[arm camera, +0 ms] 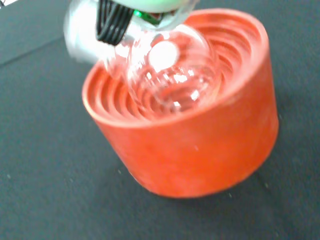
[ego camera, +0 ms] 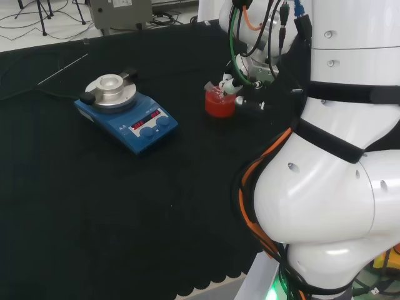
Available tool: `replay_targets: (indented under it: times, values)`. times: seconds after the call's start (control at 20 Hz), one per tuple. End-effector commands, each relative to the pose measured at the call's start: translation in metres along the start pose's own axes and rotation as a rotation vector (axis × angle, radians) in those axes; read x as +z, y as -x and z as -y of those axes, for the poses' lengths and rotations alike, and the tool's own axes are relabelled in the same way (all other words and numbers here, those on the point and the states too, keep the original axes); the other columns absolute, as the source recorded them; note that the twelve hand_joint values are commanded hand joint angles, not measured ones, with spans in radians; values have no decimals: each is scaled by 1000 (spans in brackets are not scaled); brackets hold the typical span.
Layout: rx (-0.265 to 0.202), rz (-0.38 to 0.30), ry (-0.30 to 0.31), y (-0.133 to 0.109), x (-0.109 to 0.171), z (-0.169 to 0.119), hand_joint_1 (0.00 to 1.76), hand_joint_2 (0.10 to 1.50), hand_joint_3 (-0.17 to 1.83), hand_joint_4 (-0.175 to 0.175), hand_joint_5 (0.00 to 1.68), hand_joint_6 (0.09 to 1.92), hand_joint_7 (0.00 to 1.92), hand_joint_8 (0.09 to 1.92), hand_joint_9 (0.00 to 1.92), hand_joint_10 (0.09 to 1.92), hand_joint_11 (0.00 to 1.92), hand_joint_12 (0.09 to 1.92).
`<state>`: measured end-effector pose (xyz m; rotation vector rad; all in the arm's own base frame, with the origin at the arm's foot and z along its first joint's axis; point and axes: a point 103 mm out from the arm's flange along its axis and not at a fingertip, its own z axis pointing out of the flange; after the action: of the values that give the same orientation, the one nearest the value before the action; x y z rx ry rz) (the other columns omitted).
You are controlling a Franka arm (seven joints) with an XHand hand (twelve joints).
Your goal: Pick up the round-bottom flask.
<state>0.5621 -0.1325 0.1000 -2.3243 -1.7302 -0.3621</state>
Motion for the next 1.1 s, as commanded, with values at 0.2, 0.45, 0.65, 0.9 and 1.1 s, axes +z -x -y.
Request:
replay_targets:
  times: [0.2, 0.45, 0.65, 0.9, 1.1]
  values:
    - [-13, 14, -12, -20, -30, 8, 1082, 689, 732, 175, 1127, 961, 492, 538, 705, 525, 309, 1305]
    - [-20, 19, -32, -30, -38, 14, 1083, 685, 738, 175, 1129, 959, 486, 535, 696, 520, 312, 1303]
    - [-21, 21, -85, -32, -27, 11, 1058, 830, 475, 175, 1078, 933, 409, 545, 614, 545, 247, 1324]
    - [-9, 45, -124, -32, -10, 4, 941, 634, 657, 15, 801, 797, 322, 556, 525, 594, 181, 1331]
    - [-13, 43, -140, -33, 3, -4, 926, 591, 684, 3, 646, 758, 289, 555, 498, 602, 155, 1336]
